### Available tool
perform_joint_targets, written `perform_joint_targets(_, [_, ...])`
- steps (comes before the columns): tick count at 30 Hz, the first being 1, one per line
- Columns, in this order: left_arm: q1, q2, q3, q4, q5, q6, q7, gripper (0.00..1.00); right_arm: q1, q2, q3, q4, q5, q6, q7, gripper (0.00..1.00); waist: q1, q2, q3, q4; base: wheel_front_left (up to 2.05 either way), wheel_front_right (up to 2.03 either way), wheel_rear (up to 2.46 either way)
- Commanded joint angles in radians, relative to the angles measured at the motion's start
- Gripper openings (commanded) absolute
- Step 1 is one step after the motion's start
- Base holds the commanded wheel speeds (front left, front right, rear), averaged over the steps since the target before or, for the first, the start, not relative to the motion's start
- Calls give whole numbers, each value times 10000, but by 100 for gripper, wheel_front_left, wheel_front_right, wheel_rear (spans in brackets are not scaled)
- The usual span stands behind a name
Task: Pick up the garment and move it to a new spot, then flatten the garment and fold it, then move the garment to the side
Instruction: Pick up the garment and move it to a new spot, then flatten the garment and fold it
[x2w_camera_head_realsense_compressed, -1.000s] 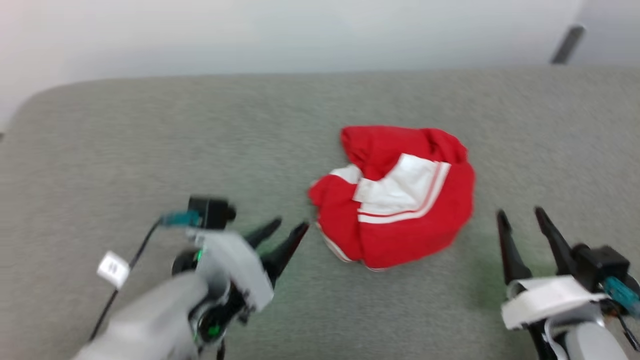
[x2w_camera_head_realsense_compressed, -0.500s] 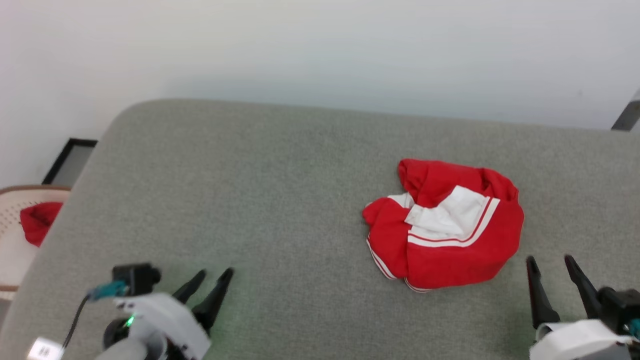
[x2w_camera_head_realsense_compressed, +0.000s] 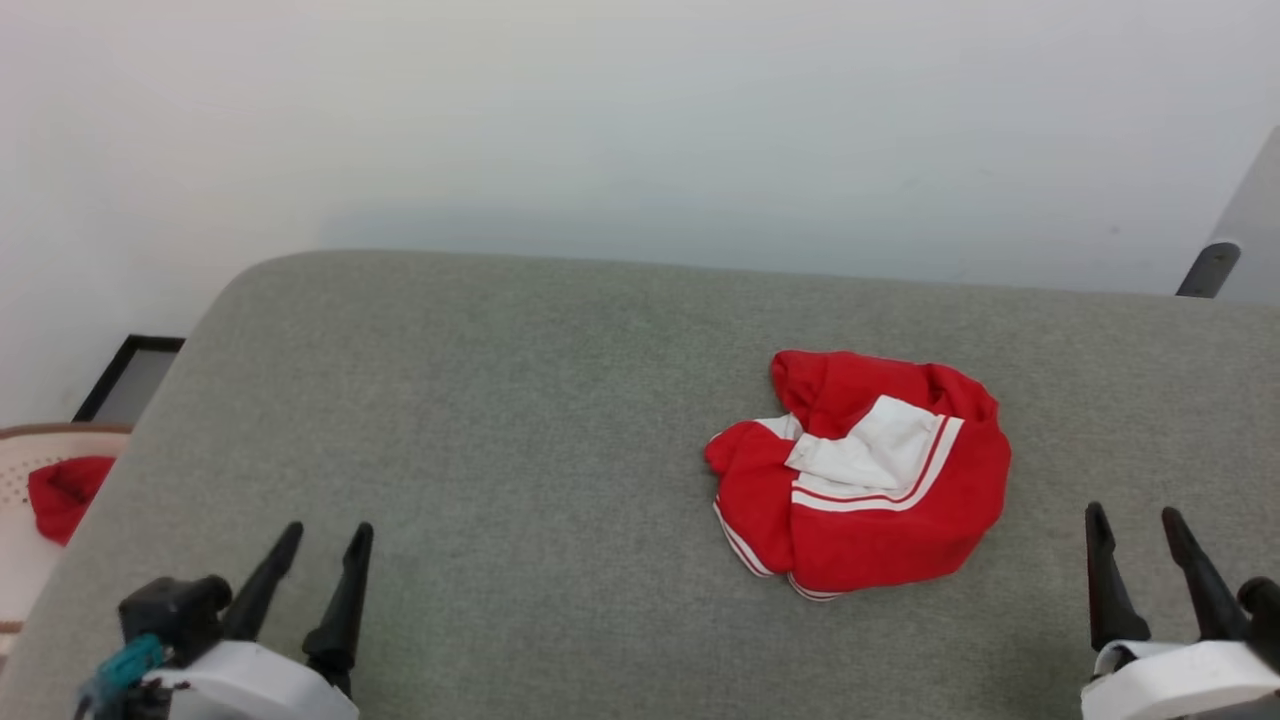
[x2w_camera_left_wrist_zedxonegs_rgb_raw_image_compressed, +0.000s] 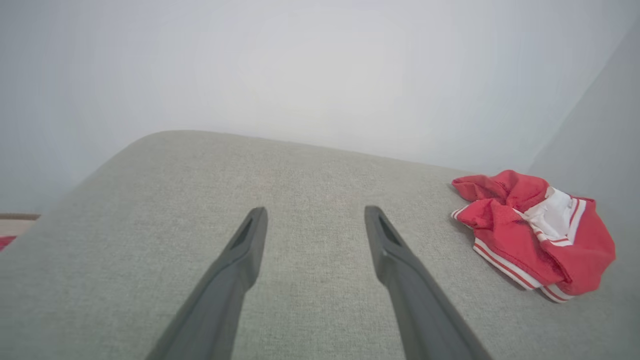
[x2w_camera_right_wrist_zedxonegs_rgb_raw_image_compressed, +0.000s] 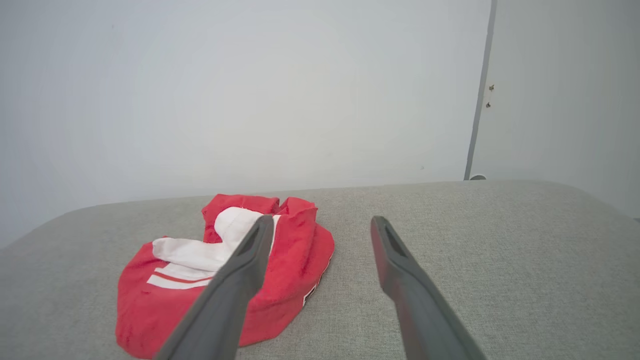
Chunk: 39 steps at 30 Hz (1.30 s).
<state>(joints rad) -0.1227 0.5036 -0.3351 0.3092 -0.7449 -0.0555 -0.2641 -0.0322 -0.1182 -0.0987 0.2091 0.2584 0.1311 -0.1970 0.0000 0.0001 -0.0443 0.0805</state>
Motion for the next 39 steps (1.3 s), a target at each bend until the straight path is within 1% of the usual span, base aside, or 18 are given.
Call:
perform_joint_targets(1, [142, -67, 128, -104, 215, 45, -1, 100, -107, -23, -32, -82, 112, -6, -7, 100, 0, -1, -55, -61, 0, 0, 0])
perform_joint_targets(4, [526, -337, 791, -666, 1260, 27, -2, 100, -223, -51, -50, -316, 224, -6, 54, 100, 0, -1, -112, -112, 0, 0, 0])
perform_joint_targets(8, [895, -702, 1285, -870, 2040, -41, -2, 100, -177, -51, -42, -489, 278, -6, 159, 100, 0, -1, -157, -129, 0, 0, 0])
perform_joint_targets(16, [1263, -1301, 1919, -547, 2694, -331, -2, 100, 114, 27, 78, -202, 242, -6, 118, 100, 0, -1, -56, -80, 0, 0, 0])
perform_joint_targets(26, [1240, -1729, 2382, -522, 3318, -574, -3, 100, -1, -56, 158, -29, 117, -6, 39, 100, 0, -1, -7, -34, 0, 0, 0])
perform_joint_targets(29, [1203, -1881, 2430, -534, 3428, -611, -3, 100, -129, -196, 428, 21, 103, -6, 247, 100, 0, -1, 2, 25, 0, 0, 0])
perform_joint_targets(31, [1218, -2006, 2468, -558, 3436, -649, -3, 100, -354, -357, 824, -35, 157, -6, 552, 100, 0, -1, 50, 93, 0, 0, 0])
perform_joint_targets(33, [1273, -2122, 2490, -564, 3457, -660, -3, 100, -624, -616, 1452, -90, 262, -6, 1104, 100, 0, -1, 140, 174, 0, 0, 0])
perform_joint_targets(36, [1311, -2315, 2461, -464, 3422, -679, -3, 100, -1178, -1204, 2573, -129, 451, -6, 2523, 100, 0, -1, 318, 363, 0, 0, 0])
perform_joint_targets(39, [1107, -2528, 2441, -391, 3421, -716, -3, 100, -2032, -1805, 3507, -468, 805, -6, 4072, 100, 0, -1, 729, 595, 0, 0, 0])
